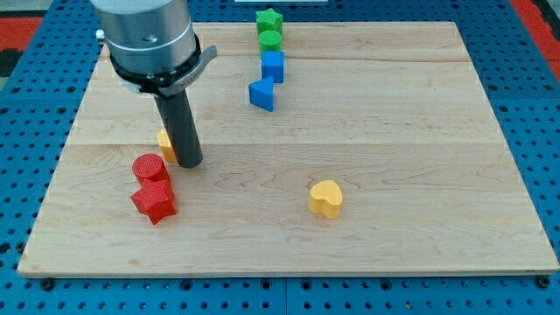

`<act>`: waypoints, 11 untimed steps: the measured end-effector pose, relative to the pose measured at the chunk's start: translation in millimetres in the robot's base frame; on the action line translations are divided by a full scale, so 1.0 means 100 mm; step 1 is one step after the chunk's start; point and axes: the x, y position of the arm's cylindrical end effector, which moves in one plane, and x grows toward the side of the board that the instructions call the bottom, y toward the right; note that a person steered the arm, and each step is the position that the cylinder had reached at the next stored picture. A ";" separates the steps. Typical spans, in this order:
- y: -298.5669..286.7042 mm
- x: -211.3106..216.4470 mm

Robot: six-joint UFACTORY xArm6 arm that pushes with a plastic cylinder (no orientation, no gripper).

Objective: Move your arm towards the yellow heart

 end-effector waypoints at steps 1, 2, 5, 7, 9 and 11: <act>-0.24 -0.07; 0.10 -0.28; -1.55 -0.93; -1.22 0.35; -0.86 0.52; -0.85 1.08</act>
